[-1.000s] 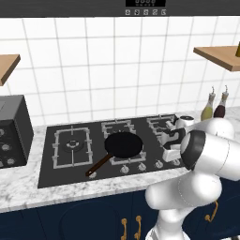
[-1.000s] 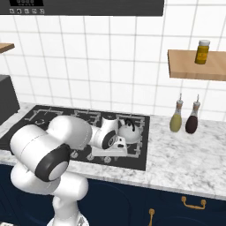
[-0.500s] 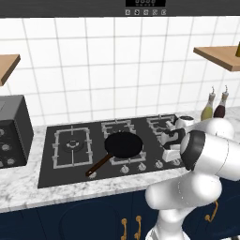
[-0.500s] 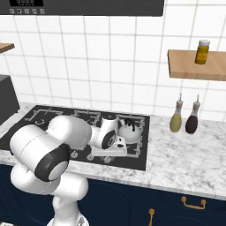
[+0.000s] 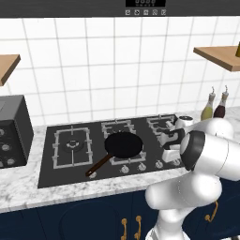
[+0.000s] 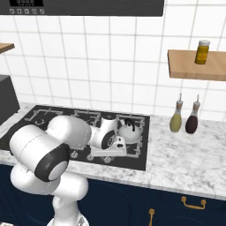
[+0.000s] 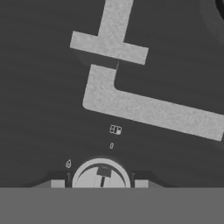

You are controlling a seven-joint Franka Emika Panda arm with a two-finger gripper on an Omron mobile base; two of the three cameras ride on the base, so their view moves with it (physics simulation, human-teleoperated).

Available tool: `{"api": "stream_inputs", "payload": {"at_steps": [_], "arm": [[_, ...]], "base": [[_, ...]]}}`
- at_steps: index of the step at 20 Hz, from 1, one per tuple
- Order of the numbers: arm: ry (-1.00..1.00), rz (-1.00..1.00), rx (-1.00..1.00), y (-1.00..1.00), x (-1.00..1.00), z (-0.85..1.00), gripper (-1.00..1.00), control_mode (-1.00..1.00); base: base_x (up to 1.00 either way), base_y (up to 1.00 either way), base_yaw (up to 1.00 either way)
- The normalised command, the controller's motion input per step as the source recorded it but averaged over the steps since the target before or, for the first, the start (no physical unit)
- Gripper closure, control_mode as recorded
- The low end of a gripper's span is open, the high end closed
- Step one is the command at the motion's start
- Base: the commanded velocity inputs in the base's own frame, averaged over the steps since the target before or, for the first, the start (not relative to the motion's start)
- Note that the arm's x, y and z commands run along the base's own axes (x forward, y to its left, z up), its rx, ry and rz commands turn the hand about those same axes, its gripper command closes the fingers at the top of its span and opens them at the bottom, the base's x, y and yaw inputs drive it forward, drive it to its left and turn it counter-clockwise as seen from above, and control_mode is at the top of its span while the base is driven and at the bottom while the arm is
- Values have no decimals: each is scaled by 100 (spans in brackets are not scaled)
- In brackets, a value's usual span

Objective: Pick the kettle from the counter and place it on a stove burner. Then turn the burner on.

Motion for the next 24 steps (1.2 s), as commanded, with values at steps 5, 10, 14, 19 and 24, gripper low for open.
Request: {"api": "stream_inputs", "payload": {"at_steps": [5, 10, 14, 19, 24], "arm": [[0, 29, 0, 0, 0, -22, 100, -100], [0, 31, 0, 0, 0, -25, 100, -100], [0, 32, 0, 0, 0, -27, 100, -100], [0, 33, 0, 0, 0, -28, 100, -100], [0, 35, 0, 0, 0, -29, 100, -100]], "base": [[0, 0, 0], [0, 0, 0], [0, 0, 0], [0, 0, 0], [0, 0, 0]]}}
